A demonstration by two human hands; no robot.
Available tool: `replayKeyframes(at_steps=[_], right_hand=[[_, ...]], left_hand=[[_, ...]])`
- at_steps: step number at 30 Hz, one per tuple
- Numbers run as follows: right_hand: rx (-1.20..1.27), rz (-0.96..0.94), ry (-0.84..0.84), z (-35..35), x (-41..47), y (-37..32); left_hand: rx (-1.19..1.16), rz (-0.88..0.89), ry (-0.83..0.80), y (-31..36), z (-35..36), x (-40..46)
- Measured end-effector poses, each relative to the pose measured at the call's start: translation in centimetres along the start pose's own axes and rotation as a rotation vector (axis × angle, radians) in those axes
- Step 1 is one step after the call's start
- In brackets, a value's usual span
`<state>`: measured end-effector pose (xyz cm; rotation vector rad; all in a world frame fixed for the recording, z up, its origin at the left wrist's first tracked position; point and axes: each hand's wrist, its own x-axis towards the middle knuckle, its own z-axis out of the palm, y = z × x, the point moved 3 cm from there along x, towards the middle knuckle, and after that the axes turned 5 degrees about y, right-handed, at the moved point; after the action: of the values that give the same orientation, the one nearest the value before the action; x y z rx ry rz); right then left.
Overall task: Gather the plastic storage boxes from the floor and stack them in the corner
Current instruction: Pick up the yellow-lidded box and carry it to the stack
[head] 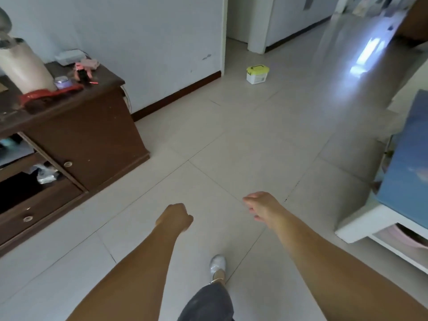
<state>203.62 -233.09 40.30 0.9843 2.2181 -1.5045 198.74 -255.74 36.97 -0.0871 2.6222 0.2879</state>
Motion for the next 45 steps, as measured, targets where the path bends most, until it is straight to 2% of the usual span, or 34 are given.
replayKeyframes(at_steps=[3,7,15,23,28,33,38,42,45], right_hand=[[-0.082,0.012,0.079,-3.4,6.6,-4.2],[-0.087,0.029,0.128,-6.3,12.1,-8.0],[-0.105,0.158,0.129,-12.5,27.5,-12.1],[-0.082,0.176,0.127,-22.8,45.8,-19.7],[-0.099,0.145,0.153,-29.4,55.4,-25.4],[-0.074,0.187,0.068,-32.8,65.1,-29.8],[-0.029,0.176,0.11,-38.2,77.2,-35.2],[-0.002,0.241,0.126,-44.0,85.6,-40.2],[-0.034,0.202,0.169,-46.7,89.8,-42.5]], left_hand=[[-0.007,0.055,-0.038,6.2,-2.3,7.4],[-0.015,0.118,-0.012,11.0,-5.7,13.4],[0.013,0.181,-0.007,22.3,-10.6,27.8],[0.03,0.125,-0.025,36.5,-15.8,42.4],[-0.085,0.143,0.009,45.4,-19.3,49.7],[0.006,0.115,-0.078,52.2,-20.9,58.9],[0.015,0.072,-0.107,59.2,-23.8,71.4],[0.016,0.113,-0.117,68.2,-27.8,80.6],[-0.009,0.167,-0.089,73.4,-30.2,84.0]])
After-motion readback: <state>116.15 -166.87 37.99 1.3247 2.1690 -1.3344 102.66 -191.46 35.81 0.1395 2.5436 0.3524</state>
